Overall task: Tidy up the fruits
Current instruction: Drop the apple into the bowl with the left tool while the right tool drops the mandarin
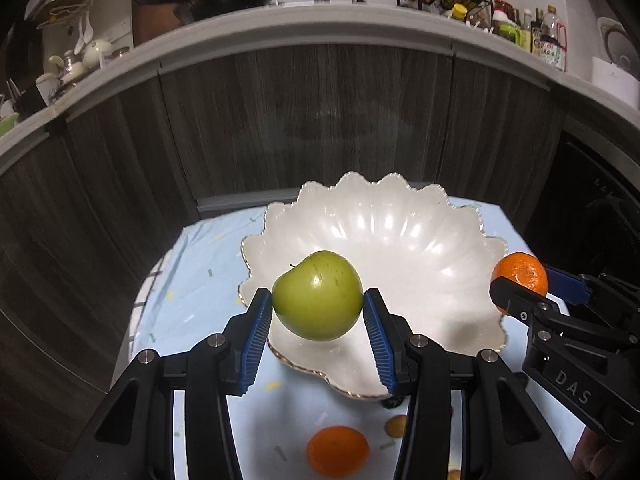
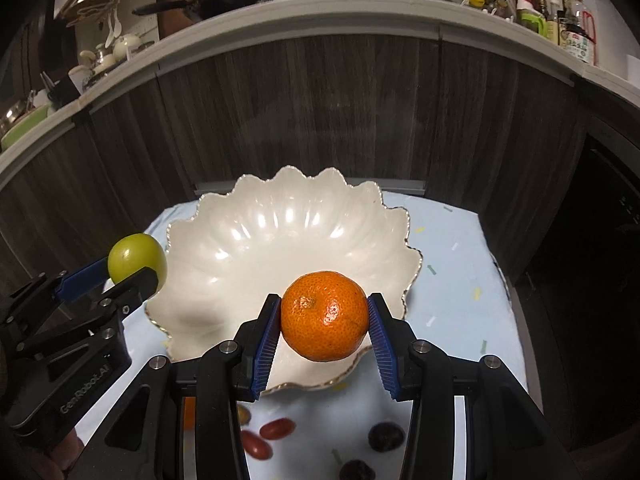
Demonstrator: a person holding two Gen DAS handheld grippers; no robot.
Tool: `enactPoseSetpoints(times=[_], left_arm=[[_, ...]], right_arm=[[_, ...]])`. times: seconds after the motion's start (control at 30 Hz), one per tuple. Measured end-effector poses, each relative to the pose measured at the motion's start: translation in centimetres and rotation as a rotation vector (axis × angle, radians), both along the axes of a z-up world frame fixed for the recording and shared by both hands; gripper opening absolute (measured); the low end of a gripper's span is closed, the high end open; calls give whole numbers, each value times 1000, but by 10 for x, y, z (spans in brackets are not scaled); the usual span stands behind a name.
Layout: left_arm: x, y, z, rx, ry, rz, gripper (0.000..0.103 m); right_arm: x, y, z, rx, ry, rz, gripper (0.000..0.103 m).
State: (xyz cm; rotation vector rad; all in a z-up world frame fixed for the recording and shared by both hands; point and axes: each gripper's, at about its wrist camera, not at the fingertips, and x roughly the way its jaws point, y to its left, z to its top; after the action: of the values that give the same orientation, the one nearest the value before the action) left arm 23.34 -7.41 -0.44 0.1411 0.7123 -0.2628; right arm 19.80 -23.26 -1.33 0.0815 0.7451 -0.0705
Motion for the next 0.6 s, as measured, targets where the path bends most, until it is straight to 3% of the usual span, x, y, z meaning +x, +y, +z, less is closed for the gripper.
enactPoseSetpoints(times=[0.2, 0.23, 0.27, 0.43, 0.5, 0.57, 0.6], left_arm=[[15, -5, -21, 15, 45, -3, 44], [16, -6, -24, 19, 48, -5, 37], [17, -7, -25, 26, 46, -4, 36], [18, -10, -30, 35, 62, -1, 36], [18, -10, -32, 38, 70, 2, 39], [17, -10, -32, 44, 61, 6, 51], [15, -10, -31, 47, 55, 10, 55]], right_arm=[[15, -2, -22, 2, 51, -2, 45], [17, -1, -24, -1, 54, -1, 45], [17, -1, -25, -2, 57, 0, 45], [21, -3, -33, 5, 74, 1, 45], [21, -4, -36, 5, 86, 0, 46], [20, -4, -37, -5, 87, -8, 48], [20, -3, -36, -11, 82, -9, 58]])
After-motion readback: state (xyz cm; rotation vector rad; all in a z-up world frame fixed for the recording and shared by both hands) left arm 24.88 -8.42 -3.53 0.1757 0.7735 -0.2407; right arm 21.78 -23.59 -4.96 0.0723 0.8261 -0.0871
